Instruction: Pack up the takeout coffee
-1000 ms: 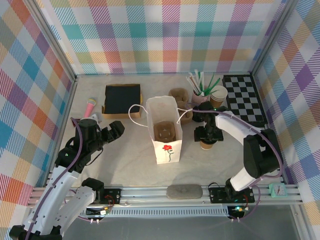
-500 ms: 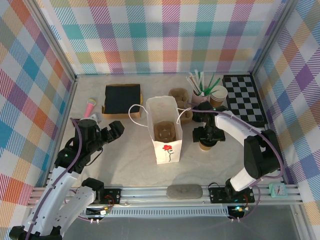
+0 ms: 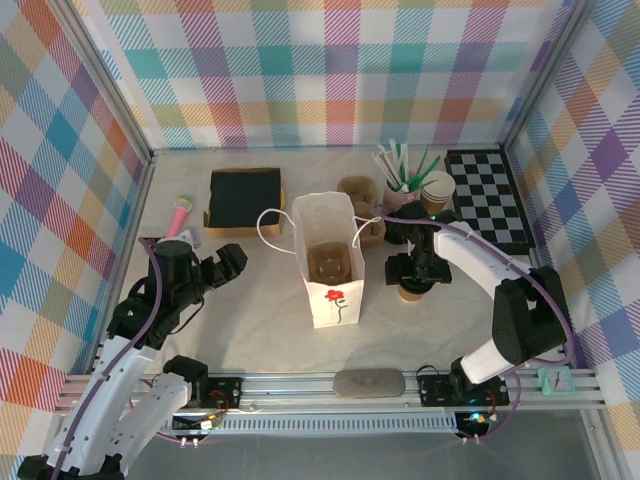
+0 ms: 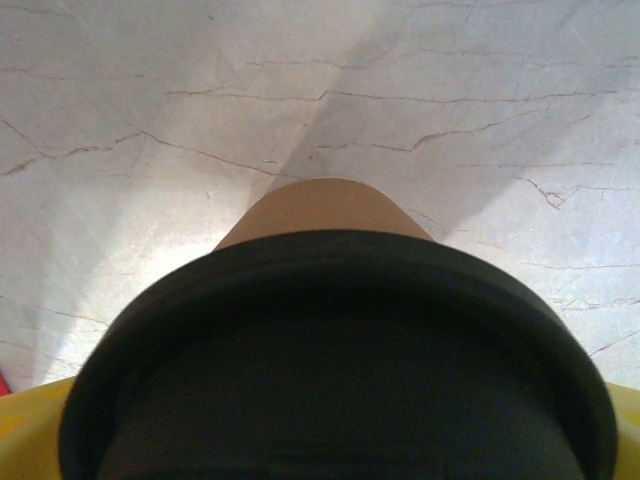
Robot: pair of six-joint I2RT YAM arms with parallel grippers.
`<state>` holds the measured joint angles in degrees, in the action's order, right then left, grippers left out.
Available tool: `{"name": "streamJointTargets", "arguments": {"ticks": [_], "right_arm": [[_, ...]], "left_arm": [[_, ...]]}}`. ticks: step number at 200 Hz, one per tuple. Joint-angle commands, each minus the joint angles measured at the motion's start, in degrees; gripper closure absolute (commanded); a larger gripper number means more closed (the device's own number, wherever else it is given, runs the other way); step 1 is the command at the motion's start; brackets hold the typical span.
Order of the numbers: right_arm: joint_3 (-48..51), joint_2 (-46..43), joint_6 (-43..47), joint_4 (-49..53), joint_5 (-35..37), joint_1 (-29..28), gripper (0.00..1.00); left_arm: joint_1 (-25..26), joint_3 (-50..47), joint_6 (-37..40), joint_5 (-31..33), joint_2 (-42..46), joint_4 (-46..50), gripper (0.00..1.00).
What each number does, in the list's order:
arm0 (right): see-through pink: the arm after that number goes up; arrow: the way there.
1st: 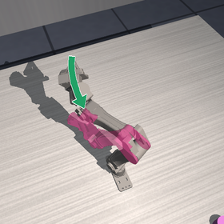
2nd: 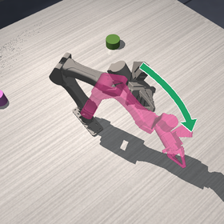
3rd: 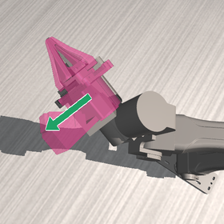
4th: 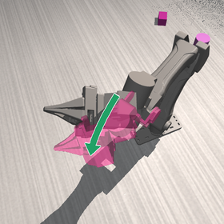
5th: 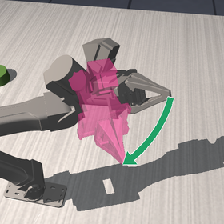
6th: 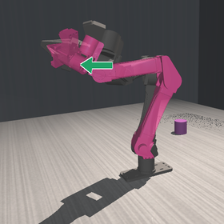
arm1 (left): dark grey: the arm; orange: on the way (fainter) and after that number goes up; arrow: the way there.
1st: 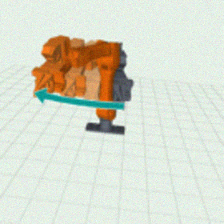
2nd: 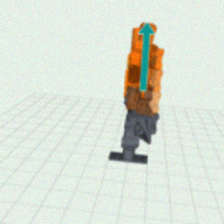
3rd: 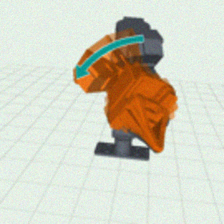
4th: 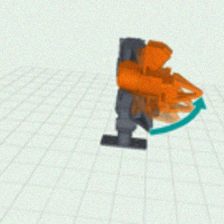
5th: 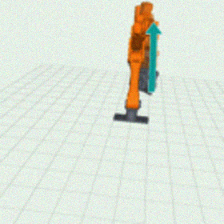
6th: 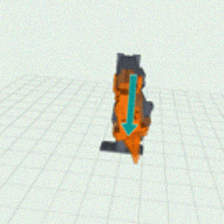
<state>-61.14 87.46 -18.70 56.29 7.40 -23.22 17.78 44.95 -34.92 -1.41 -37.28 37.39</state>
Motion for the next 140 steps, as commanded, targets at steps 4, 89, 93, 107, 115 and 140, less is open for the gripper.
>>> {"name": "streamJointTargets", "arguments": {"ticks": [4,89,93,107,115,140], "right_arm": [[0.97,0.27,0.95,0.84,-0.98,-0.24,0.01],[2.65,2.93,0.64,-2.44,-0.46,-0.24,0.01],[2.77,2.98,0.76,-2.62,-0.41,-0.23,0.01],[2.89,3.30,0.78,-3.05,-0.22,-0.24,0.01],[3.04,3.62,0.83,-3.20,-0.18,-0.24,0.01],[3.69,4.34,0.53,-3.81,0.01,-0.24,0.01]], "left_arm": [[-0.70,2.20,1.01,0.37,0.40,0.58,0.07],[-0.68,2.69,1.08,0.71,0.74,1.29,0.07],[-0.73,2.76,1.08,0.71,0.74,1.29,0.07],[-0.71,2.82,1.08,0.79,0.71,1.29,0.07],[-0.67,2.73,1.08,0.79,0.71,1.33,0.07],[-0.72,2.53,1.08,0.92,0.88,1.53,0.07]]}}
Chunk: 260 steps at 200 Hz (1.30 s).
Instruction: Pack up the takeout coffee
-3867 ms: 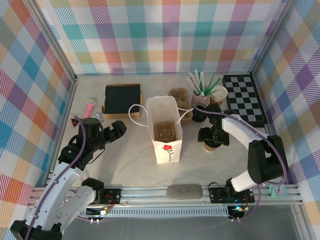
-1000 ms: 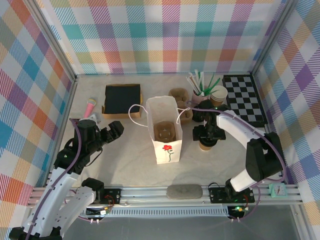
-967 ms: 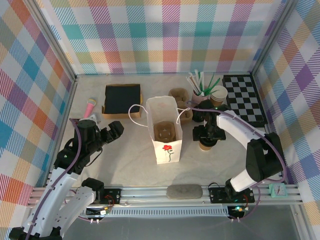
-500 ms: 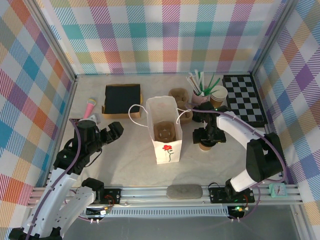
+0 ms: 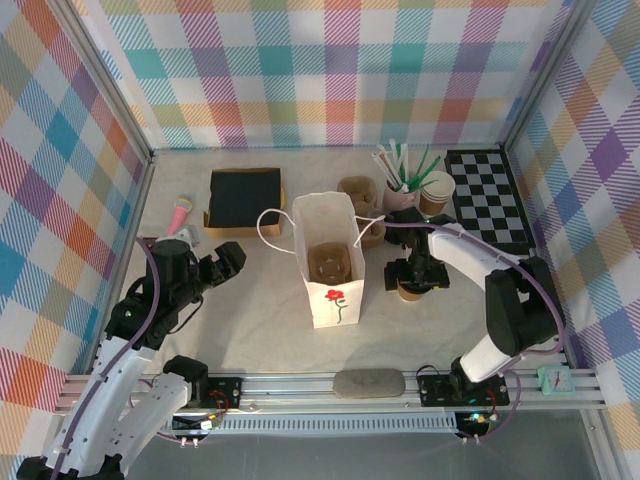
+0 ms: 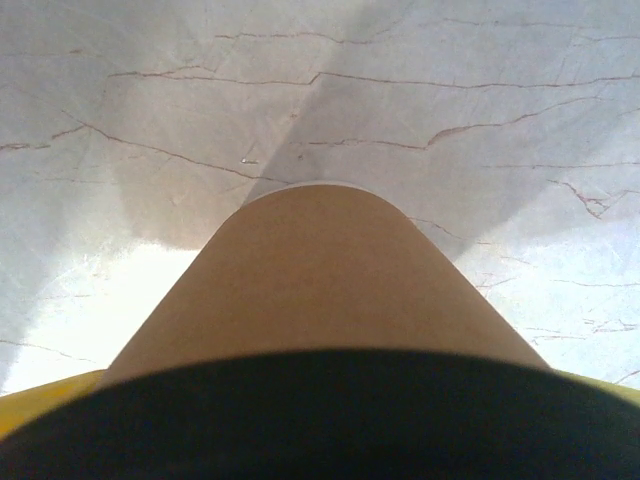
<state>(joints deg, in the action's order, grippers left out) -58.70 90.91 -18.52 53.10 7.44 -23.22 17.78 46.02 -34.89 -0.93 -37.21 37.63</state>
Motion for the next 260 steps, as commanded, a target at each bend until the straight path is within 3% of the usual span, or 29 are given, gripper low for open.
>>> {"name": "streamJointTargets", "arguments": {"ticks": [1,77,122,214,260], "right_arm": [[1.27,0.91,0.34,-0.67,-0.05,-0.24,0.01],[3.71,0.89,-0.82,-3.08,0.83,-0.24,0.00],[5.23,0.16,-2.03,-4.42,0.82,-0.23,0.12],[9.06,-1.80,-4.93,-7.40,0.49,-0.41,0.26],[4.55,-3.44,-3.65,-2.05,0.65,-1.20,0.34]], "left_arm": [[-0.73,1.45,1.06,0.47,0.82,1.30,0.07],[-0.66,1.44,1.13,0.93,1.26,1.58,0.07],[-0.69,1.24,1.06,1.10,1.79,1.75,0.07],[-0.66,1.10,0.88,1.05,2.52,1.94,0.07],[-0.73,1.48,0.88,0.93,2.67,2.19,0.07]]}}
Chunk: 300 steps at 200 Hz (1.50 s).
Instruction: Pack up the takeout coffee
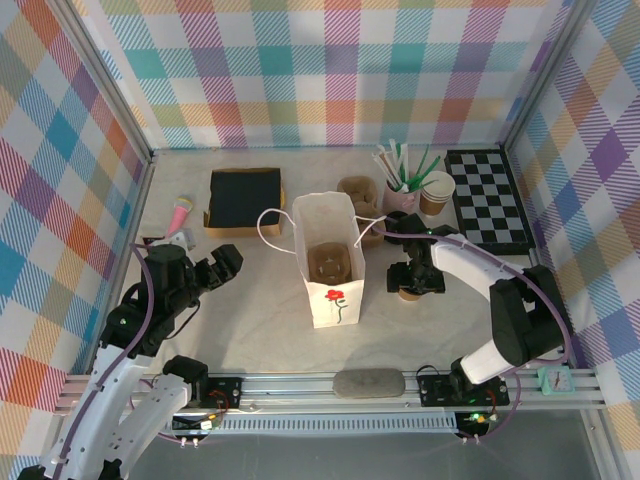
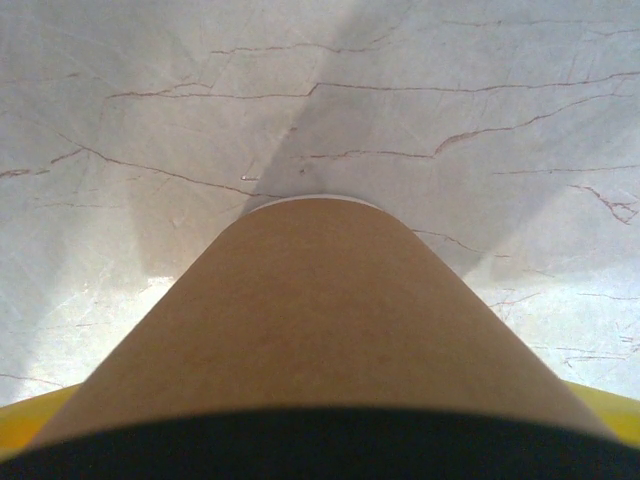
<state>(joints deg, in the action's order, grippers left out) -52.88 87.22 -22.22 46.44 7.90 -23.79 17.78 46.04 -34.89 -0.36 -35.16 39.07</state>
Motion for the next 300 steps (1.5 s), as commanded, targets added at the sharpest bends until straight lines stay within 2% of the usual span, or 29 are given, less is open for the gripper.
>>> {"name": "streamJointTargets", "arguments": {"ticks": [1,61,107,133,205,247,300], "right_arm": [[-1.48,0.20,0.10,4.84,0.19,-0.59,0.34],[-14.80,-4.12,4.04,19.14,-1.15,-1.50,0.39],[-25.68,-6.91,5.98,27.65,-4.91,-3.82,0.39],[-32.15,-9.26,7.00,32.31,-6.29,-4.60,0.43],[-56.29,-10.19,9.20,46.12,-6.46,-4.64,0.44],[-69.66,-7.72,9.48,50.91,-9.20,-4.66,0.47],[-77.82,-5.57,8.01,50.10,-15.39,-5.97,0.49]], "left_arm": [[-0.73,1.44,0.88,0.36,0.62,0.74,0.07],[-0.72,2.45,0.97,-0.34,0.46,0.18,0.07],[-0.70,2.63,1.06,-1.47,-0.26,-1.06,0.07],[-0.65,2.80,1.32,-1.65,-0.17,-1.36,0.07],[-0.70,3.26,1.49,-2.27,-0.23,-2.16,0.07],[-0.69,3.27,1.36,-2.87,-0.39,-2.42,0.07],[-0.70,3.27,1.50,-3.24,-0.10,-1.89,0.07]]}}
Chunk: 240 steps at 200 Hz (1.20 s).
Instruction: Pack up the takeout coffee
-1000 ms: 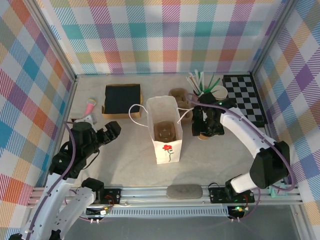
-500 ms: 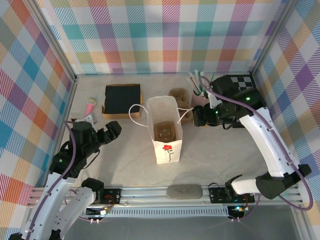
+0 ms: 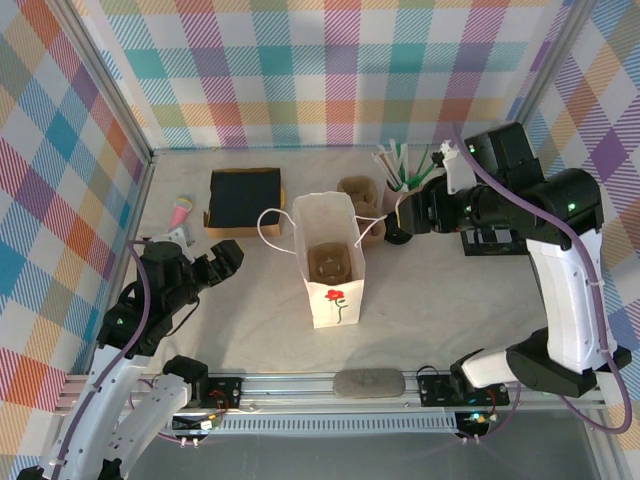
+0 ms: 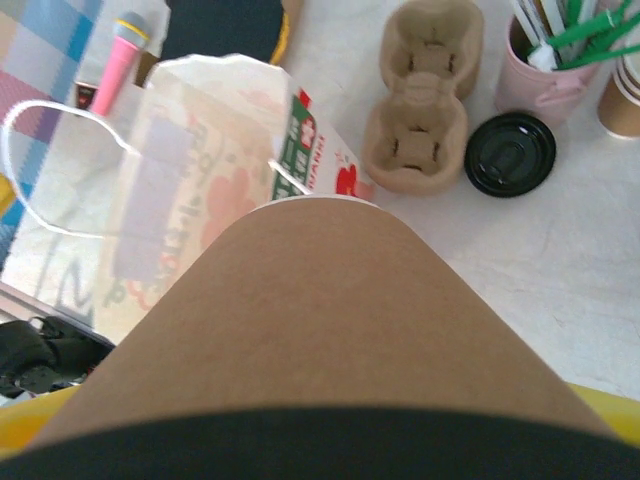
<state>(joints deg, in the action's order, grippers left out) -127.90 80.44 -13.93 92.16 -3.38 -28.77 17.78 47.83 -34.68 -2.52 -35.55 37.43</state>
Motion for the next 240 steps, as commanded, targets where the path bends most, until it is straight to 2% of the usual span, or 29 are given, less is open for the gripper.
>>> {"name": "streamJointTargets", "arguments": {"ticks": [1,52,113,147,198,240], "right_arm": [[-2.89,1.30,-0.29,4.36,-4.19,-1.05,0.49],[-7.83,6.40,-1.81,3.03,-4.84,-6.32,0.49],[-16.74,16.61,-4.14,1.96,-3.35,-13.71,0.50],[-18.43,21.11,-5.63,0.60,-2.02,-16.68,0.50],[-18.97,26.64,-8.71,0.99,6.46,-22.72,0.50],[-18.54,29.90,-11.77,3.11,13.25,-25.23,0.50]], "left_arm": [[-0.67,1.47,1.28,-1.08,0.30,-0.25,0.07],[-0.66,1.74,1.17,-1.90,1.01,-0.36,0.07],[-0.64,4.63,2.35,-6.88,1.27,-3.20,0.07],[-0.64,7.17,2.20,-9.89,0.12,-5.84,0.07],[-0.64,9.36,2.17,-12.50,-4.60,-9.59,0.07],[-0.09,11.12,1.98,-14.86,-9.18,-11.74,0.08]]}}
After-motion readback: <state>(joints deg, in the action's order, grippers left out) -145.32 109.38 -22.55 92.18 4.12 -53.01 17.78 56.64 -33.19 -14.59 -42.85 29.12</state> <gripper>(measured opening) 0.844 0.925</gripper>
